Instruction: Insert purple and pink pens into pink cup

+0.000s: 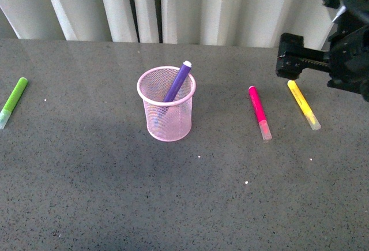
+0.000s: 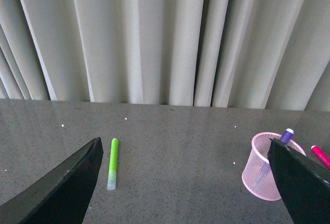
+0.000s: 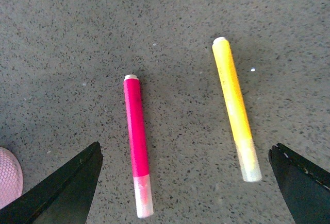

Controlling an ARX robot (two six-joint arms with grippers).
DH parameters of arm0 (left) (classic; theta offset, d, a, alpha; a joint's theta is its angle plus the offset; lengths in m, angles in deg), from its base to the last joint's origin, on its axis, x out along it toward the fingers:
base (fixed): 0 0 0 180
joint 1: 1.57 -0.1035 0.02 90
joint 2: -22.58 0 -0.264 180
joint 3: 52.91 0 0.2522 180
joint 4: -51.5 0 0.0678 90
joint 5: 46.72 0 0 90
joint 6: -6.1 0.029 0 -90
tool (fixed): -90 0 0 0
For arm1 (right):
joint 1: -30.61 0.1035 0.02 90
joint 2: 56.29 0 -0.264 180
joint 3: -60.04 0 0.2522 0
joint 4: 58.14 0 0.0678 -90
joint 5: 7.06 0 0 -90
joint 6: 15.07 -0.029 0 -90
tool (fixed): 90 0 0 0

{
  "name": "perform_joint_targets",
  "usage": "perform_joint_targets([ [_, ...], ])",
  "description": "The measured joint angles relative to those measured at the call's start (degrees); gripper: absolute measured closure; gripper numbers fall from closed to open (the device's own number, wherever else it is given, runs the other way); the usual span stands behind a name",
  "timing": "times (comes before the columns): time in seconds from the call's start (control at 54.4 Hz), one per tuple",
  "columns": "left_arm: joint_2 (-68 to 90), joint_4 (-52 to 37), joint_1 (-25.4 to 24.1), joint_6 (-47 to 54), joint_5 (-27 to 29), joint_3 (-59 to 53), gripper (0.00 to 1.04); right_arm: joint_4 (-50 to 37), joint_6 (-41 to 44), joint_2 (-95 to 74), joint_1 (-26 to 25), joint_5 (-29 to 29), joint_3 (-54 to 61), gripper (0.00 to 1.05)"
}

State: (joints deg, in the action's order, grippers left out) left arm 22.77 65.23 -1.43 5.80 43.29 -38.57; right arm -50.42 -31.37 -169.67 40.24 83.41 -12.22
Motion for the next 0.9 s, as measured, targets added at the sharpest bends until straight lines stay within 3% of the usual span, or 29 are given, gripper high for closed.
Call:
perform_joint_targets([
  [0.441,0.00,0.00,0.00,0.00,0.00,0.00,0.07,2.36,-0.04,-14.84,2.27,0.48,-12.66,0.07],
  [0.901,0.00,0.00,0.00,0.00,0.00,0.00,0.07,2.64,0.02,-19.71,2.56,-0.87,-17.07,0.07],
])
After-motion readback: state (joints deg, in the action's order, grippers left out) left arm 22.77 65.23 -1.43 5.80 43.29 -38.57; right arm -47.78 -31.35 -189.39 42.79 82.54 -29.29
